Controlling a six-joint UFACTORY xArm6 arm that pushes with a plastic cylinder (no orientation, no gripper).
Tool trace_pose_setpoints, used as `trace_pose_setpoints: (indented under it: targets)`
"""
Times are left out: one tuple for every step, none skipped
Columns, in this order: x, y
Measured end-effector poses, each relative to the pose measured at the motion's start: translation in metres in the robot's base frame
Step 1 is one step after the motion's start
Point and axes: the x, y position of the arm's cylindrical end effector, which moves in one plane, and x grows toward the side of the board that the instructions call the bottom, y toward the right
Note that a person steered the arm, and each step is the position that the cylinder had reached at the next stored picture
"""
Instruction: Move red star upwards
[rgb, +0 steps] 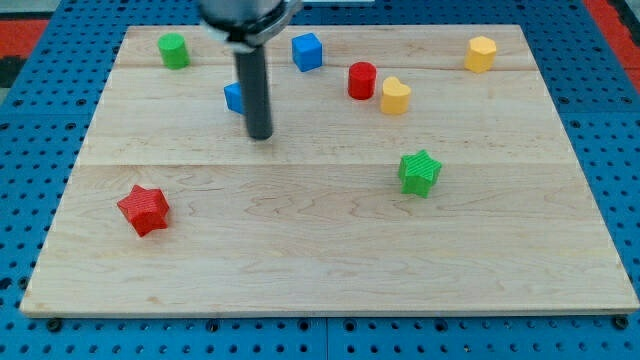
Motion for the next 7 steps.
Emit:
trace_pose_setpoints:
  targets:
    - [0.067,-0.007]
    - [0.123,-0.017]
    - [0.136,-0.077]
    - [0.097,-0.117]
    - [0.053,-0.120]
    - [0.089,-0.120]
    - [0.074,-0.121]
